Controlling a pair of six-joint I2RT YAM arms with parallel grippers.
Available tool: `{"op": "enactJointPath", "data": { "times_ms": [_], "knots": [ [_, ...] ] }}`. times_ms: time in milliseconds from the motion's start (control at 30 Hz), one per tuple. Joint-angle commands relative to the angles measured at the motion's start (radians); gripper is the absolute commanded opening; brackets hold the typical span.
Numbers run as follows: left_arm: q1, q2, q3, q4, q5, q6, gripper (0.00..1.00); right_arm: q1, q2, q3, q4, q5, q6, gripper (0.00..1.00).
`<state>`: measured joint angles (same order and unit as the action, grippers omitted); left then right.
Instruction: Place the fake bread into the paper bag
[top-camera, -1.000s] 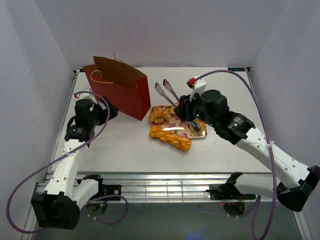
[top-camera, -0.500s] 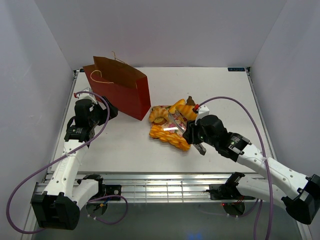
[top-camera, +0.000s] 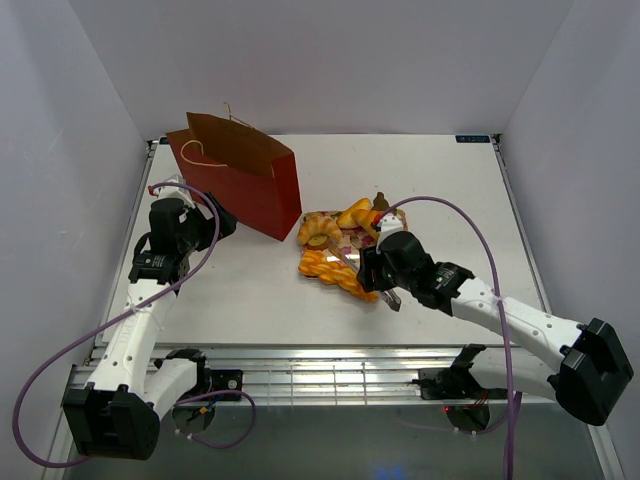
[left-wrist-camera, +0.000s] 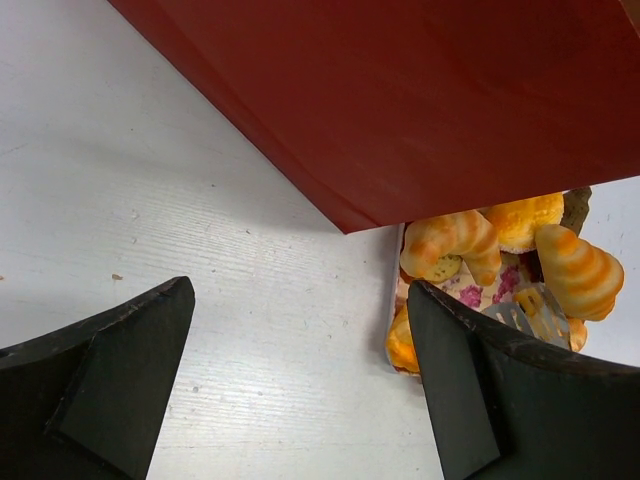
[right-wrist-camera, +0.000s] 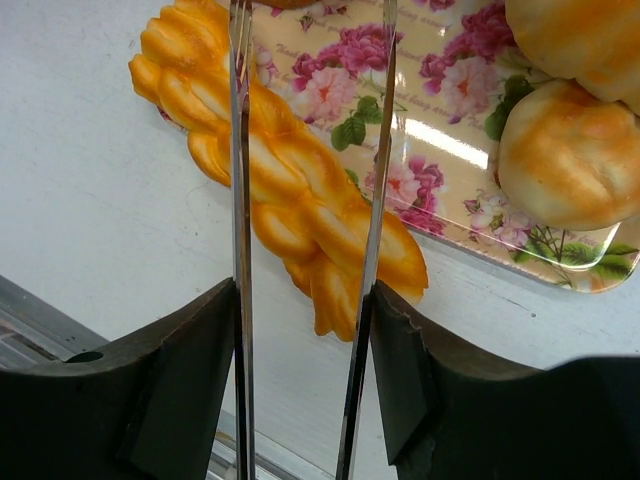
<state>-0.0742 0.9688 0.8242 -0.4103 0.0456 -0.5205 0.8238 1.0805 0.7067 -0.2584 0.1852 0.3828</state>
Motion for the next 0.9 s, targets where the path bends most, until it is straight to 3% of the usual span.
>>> {"op": "enactJointPath", "data": {
  "times_ms": [0, 600, 867],
  "knots": [
    [-0.004, -0.009, 0.007, 0.008, 0.023, 0.002, 0.98, -0.003, 0.031, 0.034, 0.087, 0.022, -0.021, 0.59],
    [-0.004, -0.007, 0.003, 0.018, 0.056, -0.001, 0.98, -0.014, 0.197, 0.120, 0.131, 0.045, -0.067, 0.54],
    [-0.003, -0.005, 0.003, 0.019, 0.063, -0.001, 0.98, -0.017, 0.222, 0.137, 0.136, 0.027, -0.067, 0.40]
  ]
}}
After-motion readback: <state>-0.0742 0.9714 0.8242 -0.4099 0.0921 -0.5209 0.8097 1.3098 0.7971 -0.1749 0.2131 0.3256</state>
